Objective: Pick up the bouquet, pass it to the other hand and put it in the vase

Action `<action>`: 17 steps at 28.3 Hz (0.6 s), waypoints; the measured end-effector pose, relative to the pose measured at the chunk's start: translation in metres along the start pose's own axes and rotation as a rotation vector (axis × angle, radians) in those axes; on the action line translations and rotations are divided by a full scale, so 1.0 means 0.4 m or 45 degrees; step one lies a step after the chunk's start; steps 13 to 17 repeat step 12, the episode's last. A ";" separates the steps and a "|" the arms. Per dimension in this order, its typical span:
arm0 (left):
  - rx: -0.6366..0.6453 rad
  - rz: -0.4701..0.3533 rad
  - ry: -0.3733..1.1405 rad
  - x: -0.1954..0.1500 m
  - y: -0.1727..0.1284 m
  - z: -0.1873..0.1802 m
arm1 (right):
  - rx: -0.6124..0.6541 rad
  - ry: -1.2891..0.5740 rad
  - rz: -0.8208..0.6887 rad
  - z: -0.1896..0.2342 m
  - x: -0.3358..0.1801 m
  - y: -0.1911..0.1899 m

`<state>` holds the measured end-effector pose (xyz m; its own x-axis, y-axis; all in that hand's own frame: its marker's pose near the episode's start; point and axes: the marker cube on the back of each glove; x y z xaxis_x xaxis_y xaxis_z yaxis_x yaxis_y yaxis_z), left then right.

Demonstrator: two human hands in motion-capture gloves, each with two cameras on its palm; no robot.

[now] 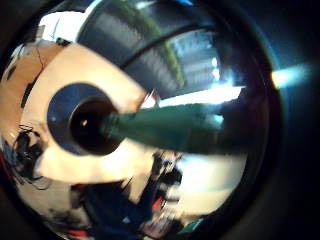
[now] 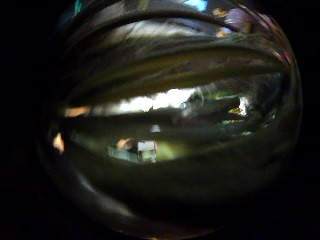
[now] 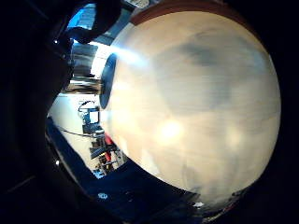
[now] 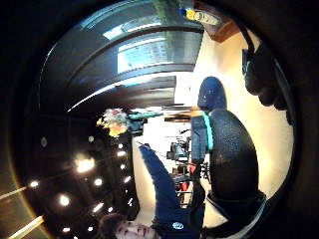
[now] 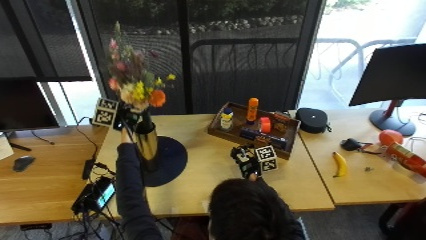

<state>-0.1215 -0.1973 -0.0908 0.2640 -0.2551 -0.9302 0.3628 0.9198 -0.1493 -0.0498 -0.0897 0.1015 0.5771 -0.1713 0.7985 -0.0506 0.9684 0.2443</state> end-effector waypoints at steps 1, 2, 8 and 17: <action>-0.101 -0.042 -0.068 -0.082 0.007 0.004 | -0.020 -0.052 0.046 0.000 0.001 0.010; -0.186 -0.084 -0.128 -0.164 0.019 0.008 | -0.034 -0.091 0.088 -0.003 0.005 0.020; -0.349 -0.140 -0.166 -0.411 0.150 0.012 | -0.007 -0.069 0.086 -0.068 0.069 0.065; -0.333 -0.122 -0.213 -0.399 0.183 -0.027 | -0.009 -0.077 -0.107 -0.107 0.090 0.072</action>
